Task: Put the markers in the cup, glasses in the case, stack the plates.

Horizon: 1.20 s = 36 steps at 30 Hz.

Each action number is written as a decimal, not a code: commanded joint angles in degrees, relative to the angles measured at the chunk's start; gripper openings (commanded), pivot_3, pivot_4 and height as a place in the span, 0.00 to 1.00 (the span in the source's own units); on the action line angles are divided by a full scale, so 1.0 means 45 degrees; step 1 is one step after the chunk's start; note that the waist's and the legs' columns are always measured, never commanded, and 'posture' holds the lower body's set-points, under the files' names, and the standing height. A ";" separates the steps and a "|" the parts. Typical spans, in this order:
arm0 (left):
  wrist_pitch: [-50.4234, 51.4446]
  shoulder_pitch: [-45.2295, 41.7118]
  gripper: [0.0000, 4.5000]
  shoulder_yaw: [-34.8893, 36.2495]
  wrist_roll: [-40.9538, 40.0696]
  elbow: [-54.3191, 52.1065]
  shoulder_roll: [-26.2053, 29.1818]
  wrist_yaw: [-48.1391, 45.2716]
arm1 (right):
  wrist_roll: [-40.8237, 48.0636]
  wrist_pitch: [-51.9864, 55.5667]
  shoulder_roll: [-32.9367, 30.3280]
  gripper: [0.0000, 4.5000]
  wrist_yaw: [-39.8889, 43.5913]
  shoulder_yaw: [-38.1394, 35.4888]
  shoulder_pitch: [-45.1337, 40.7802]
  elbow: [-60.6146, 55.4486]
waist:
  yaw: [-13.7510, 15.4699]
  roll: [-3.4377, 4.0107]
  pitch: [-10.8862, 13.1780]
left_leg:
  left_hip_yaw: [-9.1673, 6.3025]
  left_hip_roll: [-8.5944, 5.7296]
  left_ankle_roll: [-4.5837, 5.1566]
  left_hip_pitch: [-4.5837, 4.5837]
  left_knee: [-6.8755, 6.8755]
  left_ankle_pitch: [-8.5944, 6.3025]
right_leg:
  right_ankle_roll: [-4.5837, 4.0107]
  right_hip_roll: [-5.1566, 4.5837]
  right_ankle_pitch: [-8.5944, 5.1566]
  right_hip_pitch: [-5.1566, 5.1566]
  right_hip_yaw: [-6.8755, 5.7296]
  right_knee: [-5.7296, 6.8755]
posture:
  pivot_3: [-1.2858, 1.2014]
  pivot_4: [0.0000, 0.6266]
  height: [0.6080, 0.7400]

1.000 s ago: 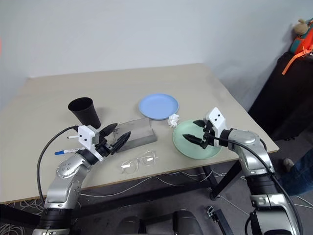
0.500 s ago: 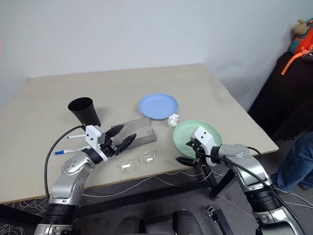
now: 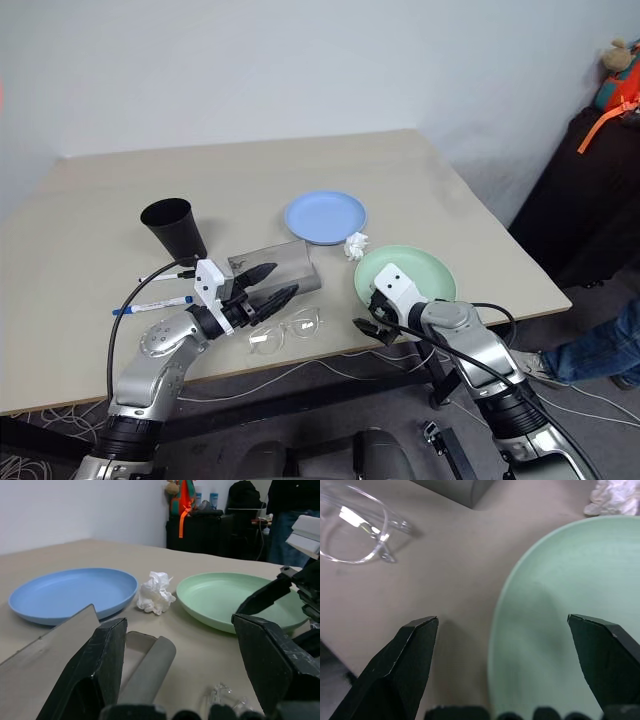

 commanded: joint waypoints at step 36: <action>0.1008 0.0192 0.79 -0.0791 0.0055 -0.0928 0.0662 -0.0754 | -0.3124 0.0110 -0.0563 0.00 -0.1213 0.0795 -0.0931 -0.0273 | -0.0004 -0.0005 -0.0001 | -0.0012 0.0011 -0.0002 0.0004 0.0002 -0.0001 | 0.0002 -0.0011 -0.0001 -0.0009 -0.0054 -0.0037 | 0.52 0.00 1.00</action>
